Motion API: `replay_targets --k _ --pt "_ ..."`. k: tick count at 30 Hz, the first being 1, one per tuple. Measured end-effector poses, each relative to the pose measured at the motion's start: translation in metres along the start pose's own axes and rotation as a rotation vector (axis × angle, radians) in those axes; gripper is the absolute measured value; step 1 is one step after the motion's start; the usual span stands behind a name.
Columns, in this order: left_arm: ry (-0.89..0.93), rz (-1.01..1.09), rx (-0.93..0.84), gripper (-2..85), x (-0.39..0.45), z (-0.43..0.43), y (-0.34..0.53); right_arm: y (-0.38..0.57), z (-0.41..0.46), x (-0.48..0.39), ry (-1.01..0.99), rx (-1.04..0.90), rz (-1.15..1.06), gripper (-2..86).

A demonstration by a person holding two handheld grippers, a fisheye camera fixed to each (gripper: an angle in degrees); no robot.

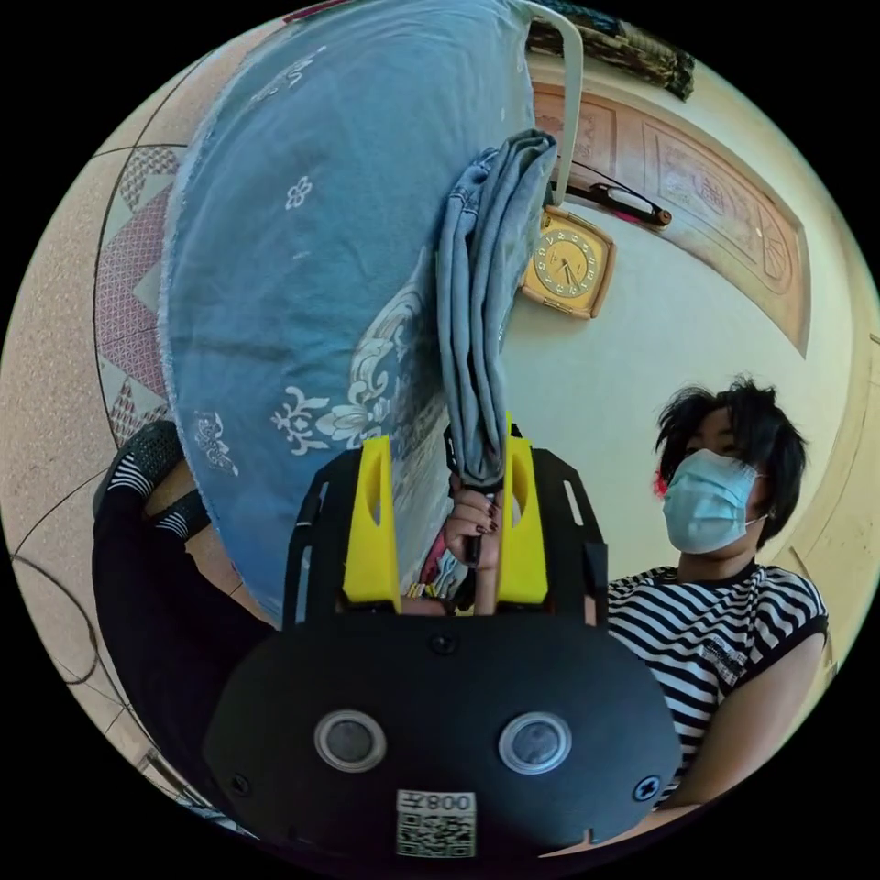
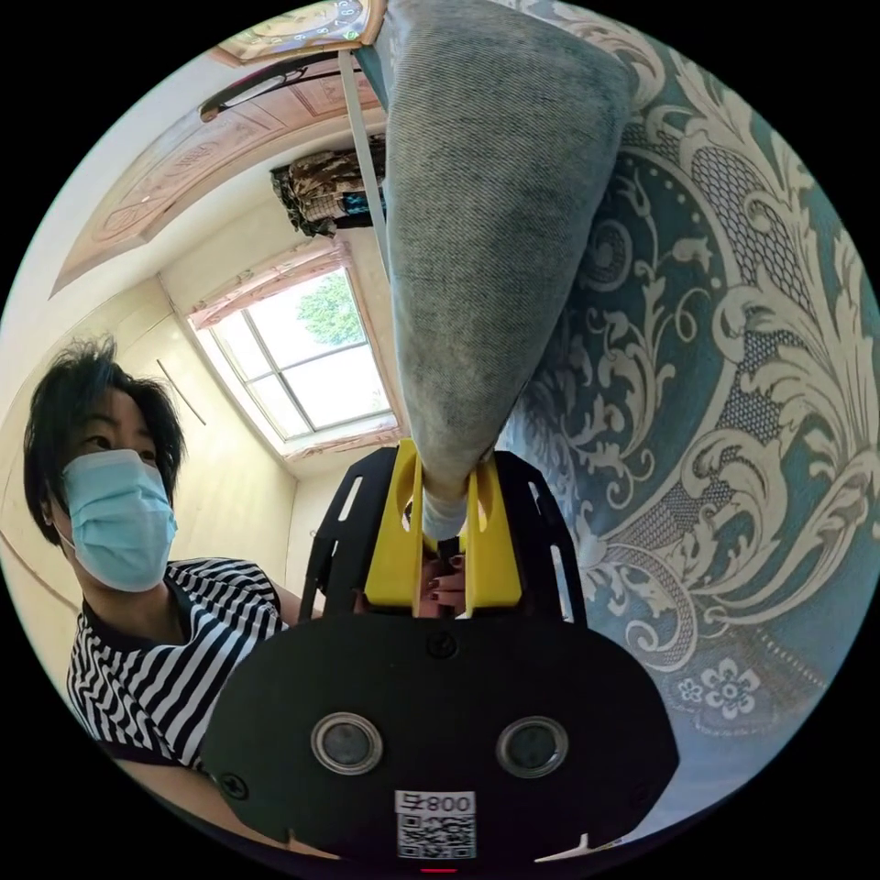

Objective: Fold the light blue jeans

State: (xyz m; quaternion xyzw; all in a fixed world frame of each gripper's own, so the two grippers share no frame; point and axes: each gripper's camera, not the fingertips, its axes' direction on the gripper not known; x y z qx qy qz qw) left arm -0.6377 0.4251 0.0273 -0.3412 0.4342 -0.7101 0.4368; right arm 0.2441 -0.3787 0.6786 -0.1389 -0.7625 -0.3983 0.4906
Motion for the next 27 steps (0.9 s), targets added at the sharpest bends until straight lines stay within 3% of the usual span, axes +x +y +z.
replay_targets --k 7,12,19,27 --pt "0.113 0.095 0.06 17.3 -0.004 0.037 -0.033 0.001 0.045 -0.1 -0.028 0.01 0.001 7.0" --pt "0.206 0.103 0.087 9.6 -0.007 0.075 -0.053 0.003 0.087 -0.192 -0.018 0.017 -0.017 6.7" --pt "0.072 0.118 0.061 7.6 0.016 0.122 -0.032 0.027 0.133 -0.316 -0.059 0.04 0.0 6.2" --pt "-0.043 0.035 -0.166 7.4 0.047 0.212 0.015 0.117 0.175 -0.509 -0.055 0.132 0.065 5.5"
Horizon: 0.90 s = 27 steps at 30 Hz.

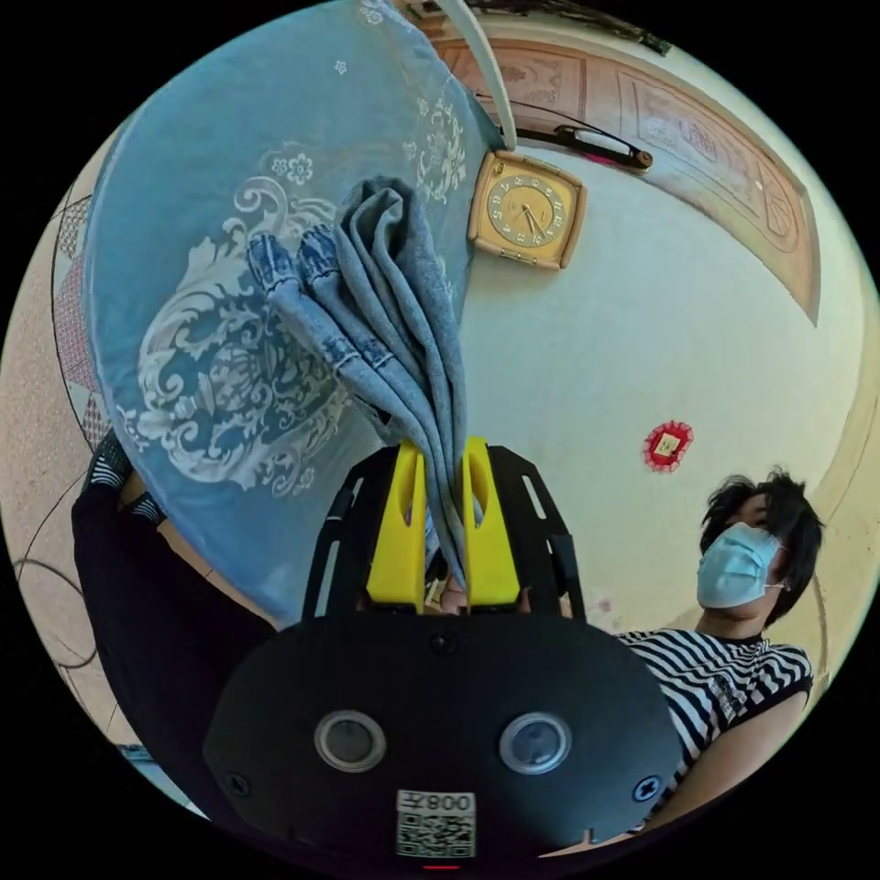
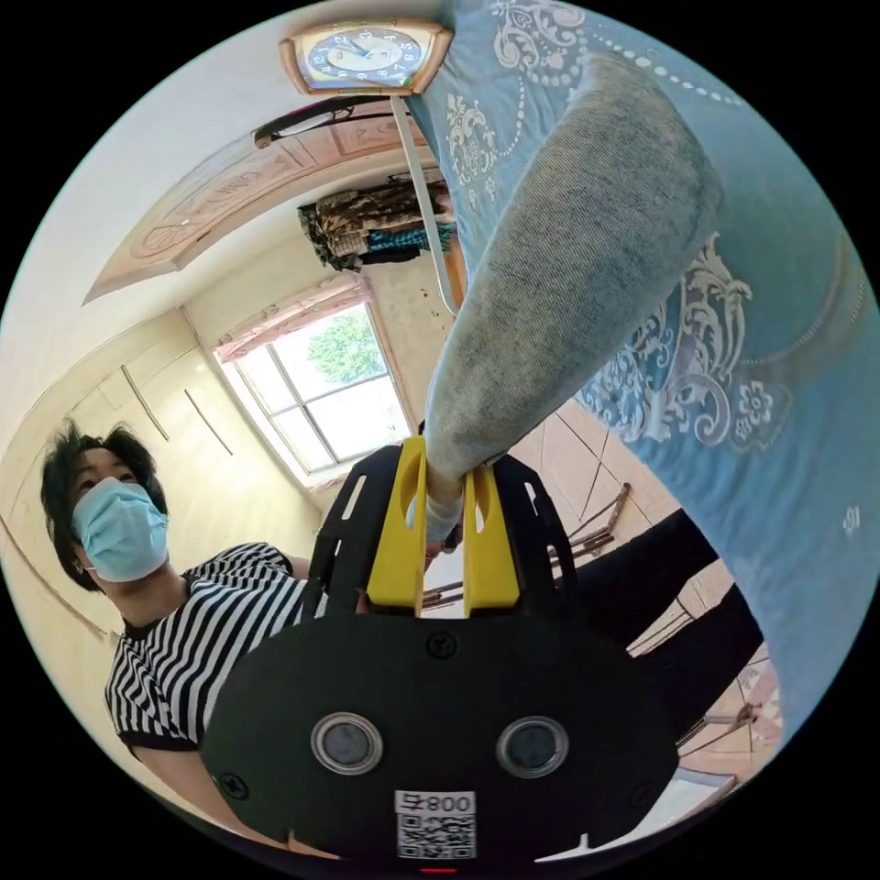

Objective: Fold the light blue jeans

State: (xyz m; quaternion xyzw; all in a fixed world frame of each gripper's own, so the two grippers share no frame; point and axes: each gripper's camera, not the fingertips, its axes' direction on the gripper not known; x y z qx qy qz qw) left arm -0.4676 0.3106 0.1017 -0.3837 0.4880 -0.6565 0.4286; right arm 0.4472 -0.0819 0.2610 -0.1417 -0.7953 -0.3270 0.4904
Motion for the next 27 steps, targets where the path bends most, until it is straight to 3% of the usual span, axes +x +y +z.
replay_targets --k 7,18,27 --pt "-0.036 -0.031 -0.314 7.4 0.021 0.113 0.012 0.125 0.019 -0.159 0.008 0.276 0.005 5.2" --pt "-0.07 0.177 -0.91 7.3 0.051 0.363 0.056 0.377 0.075 -0.399 -0.117 0.899 -0.088 5.2" --pt "-0.131 0.254 -1.147 7.4 0.017 0.545 0.128 0.547 0.095 -0.552 -0.172 1.124 -0.157 5.0"
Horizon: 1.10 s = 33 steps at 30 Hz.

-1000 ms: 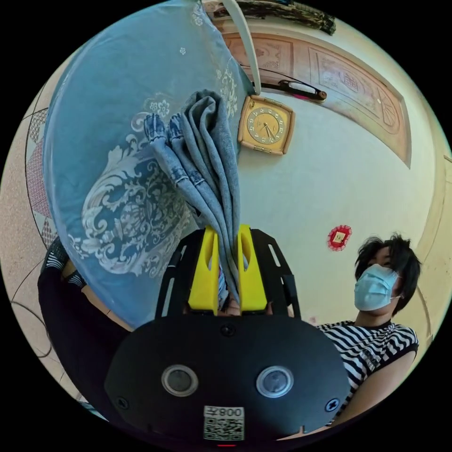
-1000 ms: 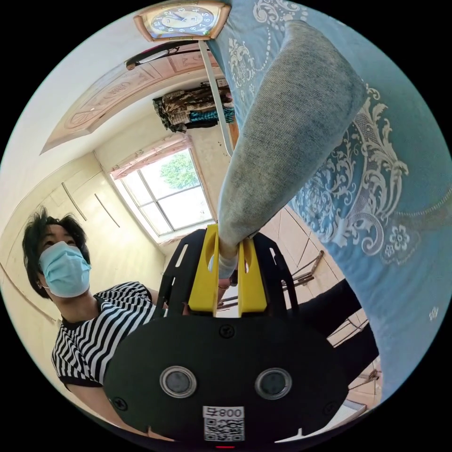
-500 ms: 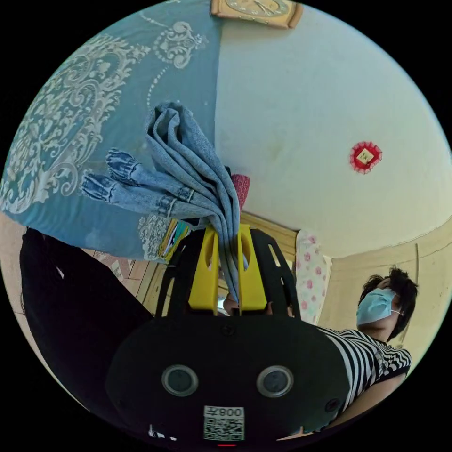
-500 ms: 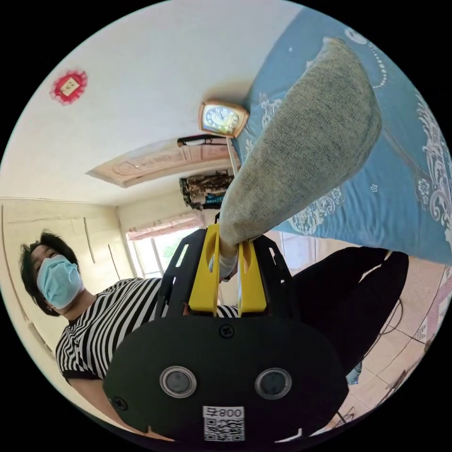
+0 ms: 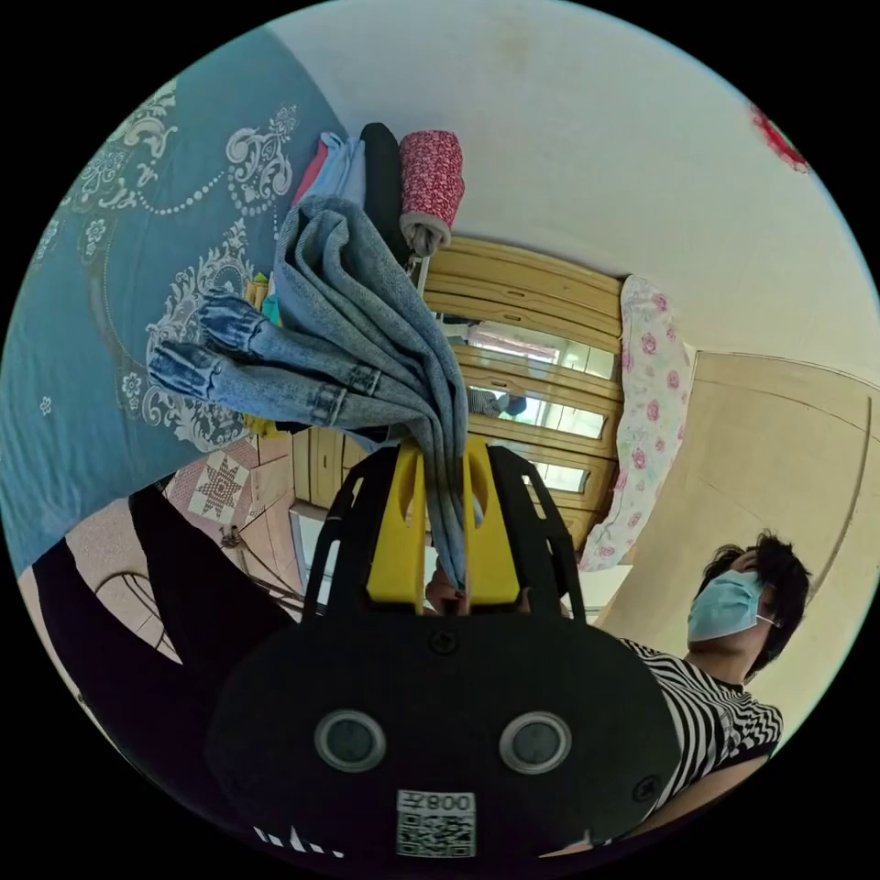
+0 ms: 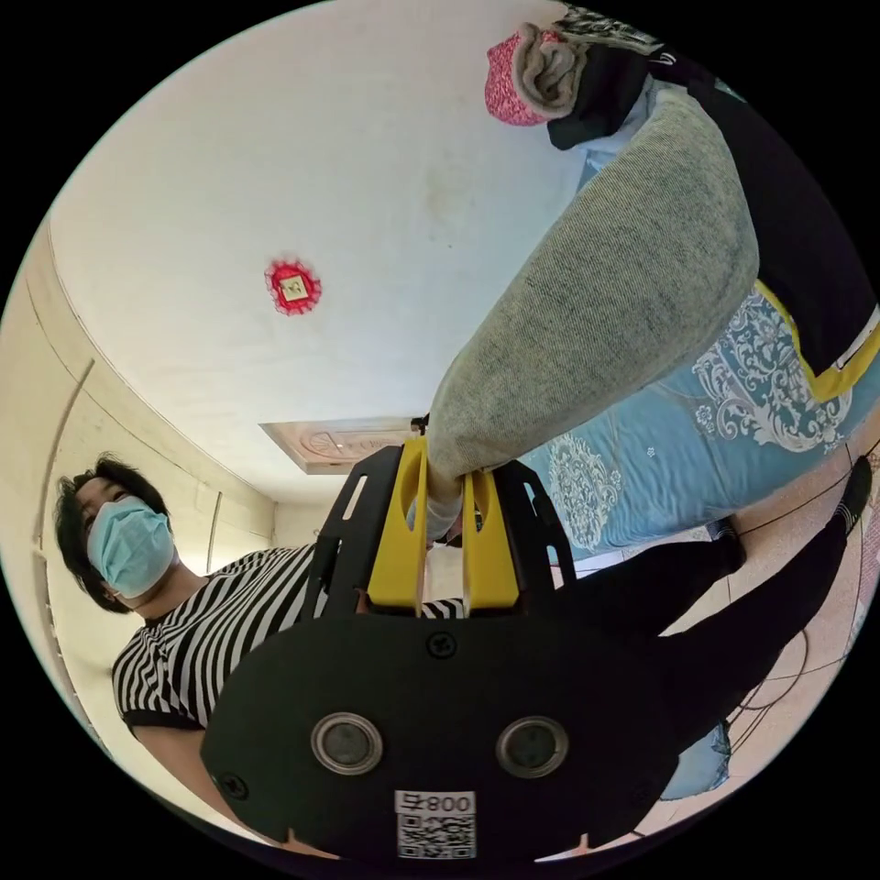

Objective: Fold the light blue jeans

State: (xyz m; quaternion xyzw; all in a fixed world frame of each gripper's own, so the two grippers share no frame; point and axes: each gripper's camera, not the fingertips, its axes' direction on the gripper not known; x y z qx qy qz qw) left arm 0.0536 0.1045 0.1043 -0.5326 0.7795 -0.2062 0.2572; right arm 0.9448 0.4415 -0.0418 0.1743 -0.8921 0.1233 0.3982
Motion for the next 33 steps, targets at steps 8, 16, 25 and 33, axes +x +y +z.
replay_targets --k 8,16,25,33 --pt "-0.069 0.03 0.072 7.3 -0.035 0.115 -0.092 0.005 -0.093 -0.138 -0.094 -0.087 -0.013 5.2" --pt "-0.065 0.025 0.039 7.3 -0.084 0.225 -0.198 0.019 -0.185 -0.291 -0.082 -0.016 -0.029 5.1" --pt "-0.086 0.087 -0.197 7.5 -0.153 0.33 -0.344 0.037 -0.263 -0.447 -0.012 0.2 -0.055 5.1" --pt "-0.135 0.166 -0.28 7.6 -0.207 0.446 -0.486 -0.026 -0.36 -0.575 0.016 0.28 -0.119 5.0"
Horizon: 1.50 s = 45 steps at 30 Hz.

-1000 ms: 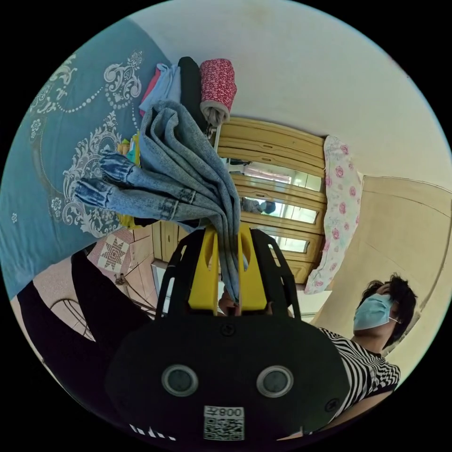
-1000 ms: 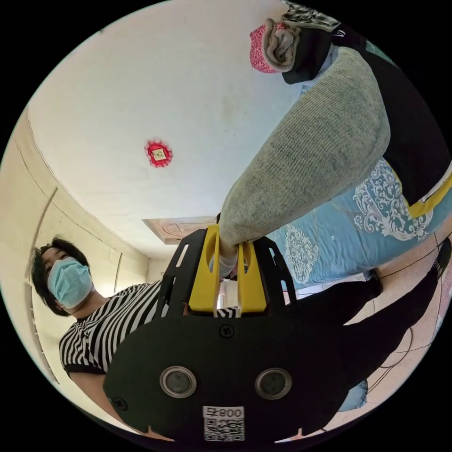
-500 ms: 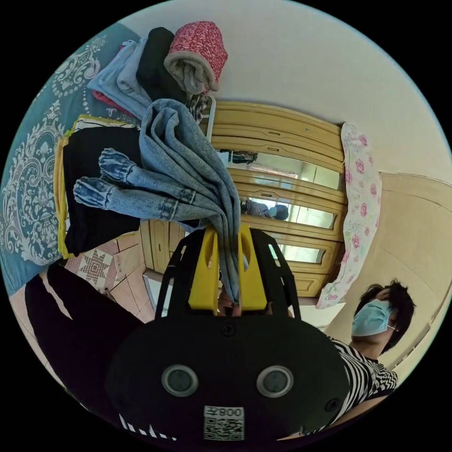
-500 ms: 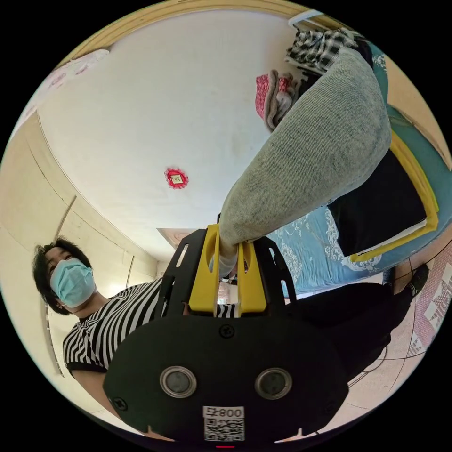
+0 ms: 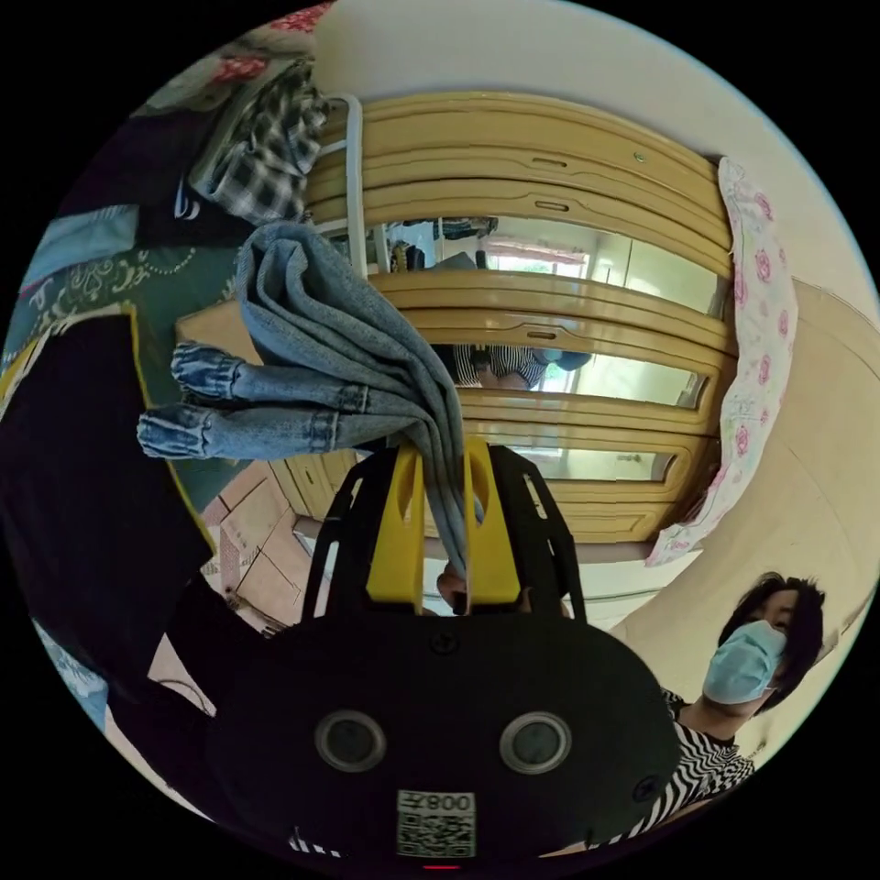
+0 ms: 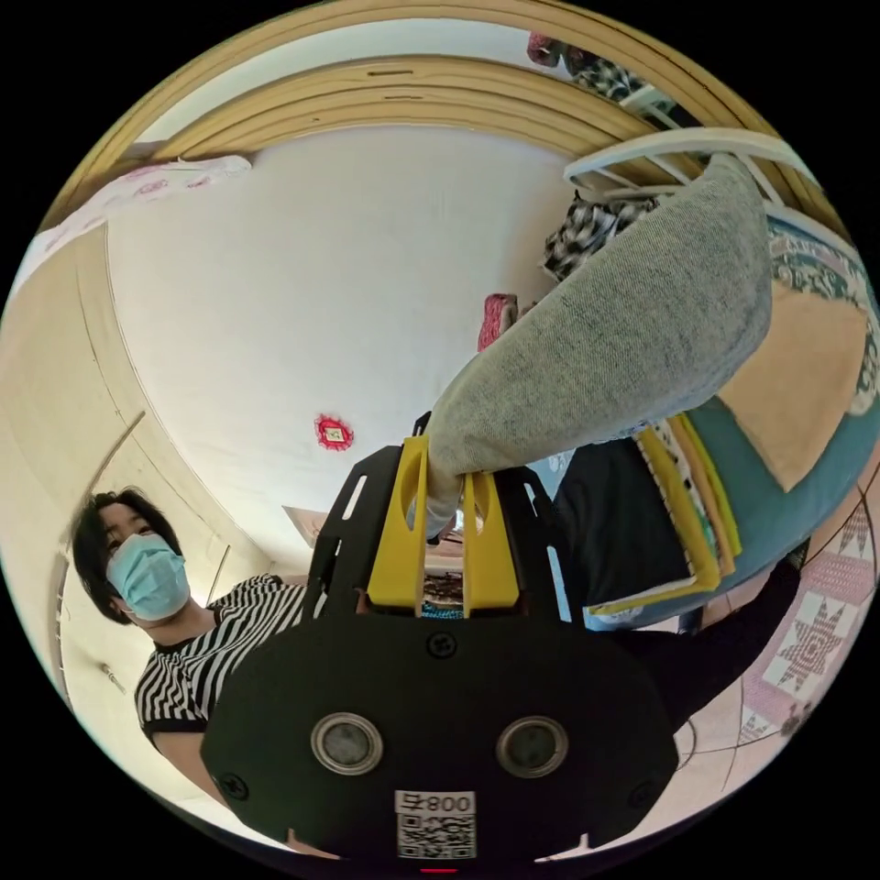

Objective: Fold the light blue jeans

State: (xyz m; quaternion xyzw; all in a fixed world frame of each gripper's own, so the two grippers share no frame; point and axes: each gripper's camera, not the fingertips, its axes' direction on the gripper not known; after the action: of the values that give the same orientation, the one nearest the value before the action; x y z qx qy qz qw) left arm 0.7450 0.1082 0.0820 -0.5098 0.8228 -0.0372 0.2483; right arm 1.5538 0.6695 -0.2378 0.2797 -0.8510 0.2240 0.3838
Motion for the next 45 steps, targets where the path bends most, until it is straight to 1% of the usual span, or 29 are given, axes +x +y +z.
replay_targets --k 6,8,10,12,13,15,17,18,23,25,27,30,32,34,37,38,40,43,45 --pt "-0.006 0.078 0.037 7.7 -0.051 0.056 -0.107 -0.095 -0.046 -0.061 -0.003 -0.01 -0.046 5.2" --pt "-0.017 0.123 0.015 7.8 -0.074 0.07 -0.134 -0.114 -0.054 -0.07 0.016 -0.02 -0.033 5.2" --pt "-0.053 0.116 -0.001 7.8 -0.107 0.083 -0.155 -0.128 -0.058 -0.067 0.053 -0.038 0.01 5.3" --pt "-0.136 0.036 -0.041 7.8 -0.17 0.101 -0.175 -0.138 -0.059 -0.047 0.128 -0.071 0.108 5.6" --pt "-0.149 0.0 -0.055 7.8 -0.188 0.106 -0.178 -0.139 -0.059 -0.039 0.145 -0.075 0.14 5.7" --pt "-0.227 -0.175 -0.11 7.8 -0.262 0.121 -0.189 -0.139 -0.059 -0.005 0.193 -0.111 0.314 6.2" --pt "-0.294 -0.29 -0.17 7.8 -0.307 0.133 -0.191 -0.135 -0.059 0.01 0.215 -0.132 0.432 6.4" --pt "-0.33 -0.313 -0.208 7.8 -0.328 0.139 -0.192 -0.134 -0.06 0.008 0.238 -0.151 0.451 6.5" --pt "-0.343 -0.34 -0.221 8.4 -0.379 0.15 -0.2 -0.139 -0.061 -0.02 0.236 -0.168 0.486 7.2" --pt "-0.407 -0.338 -0.248 9.1 -0.393 0.154 -0.209 -0.144 -0.055 -0.026 0.259 -0.196 0.508 7.5" --pt "-0.466 -0.341 -0.298 10.2 -0.41 0.16 -0.22 -0.15 -0.048 -0.033 0.324 -0.239 0.547 8.1" --pt "-0.535 -0.309 -0.322 10.7 -0.421 0.164 -0.23 -0.153 -0.047 -0.052 0.323 -0.203 0.582 8.6" --pt "-0.57 -0.297 -0.32 10.6 -0.425 0.164 -0.233 -0.155 -0.049 -0.069 0.357 -0.187 0.592 8.5" --pt "-0.585 -0.285 -0.294 10.3 -0.427 0.162 -0.235 -0.158 -0.052 -0.089 0.411 -0.166 0.593 8.2" --pt "-0.614 -0.235 -0.255 9.4 -0.427 0.159 -0.237 -0.17 -0.054 -0.131 0.575 -0.152 0.551 7.7" --pt "-0.625 -0.209 -0.247 9.1 -0.426 0.159 -0.237 -0.178 -0.051 -0.149 0.624 -0.152 0.512 7.5" --pt "-0.624 -0.171 -0.232 8.6 -0.425 0.159 -0.237 -0.194 -0.041 -0.173 0.658 -0.162 0.424 7.1" --pt "-0.655 -0.105 -0.229 8.1 -0.429 0.166 -0.241 -0.228 -0.006 -0.196 0.698 -0.253 0.28 5.8" --pt "-0.676 -0.097 -0.251 7.6 -0.443 0.177 -0.248 -0.255 0.028 -0.199 0.745 -0.357 0.203 3.0"
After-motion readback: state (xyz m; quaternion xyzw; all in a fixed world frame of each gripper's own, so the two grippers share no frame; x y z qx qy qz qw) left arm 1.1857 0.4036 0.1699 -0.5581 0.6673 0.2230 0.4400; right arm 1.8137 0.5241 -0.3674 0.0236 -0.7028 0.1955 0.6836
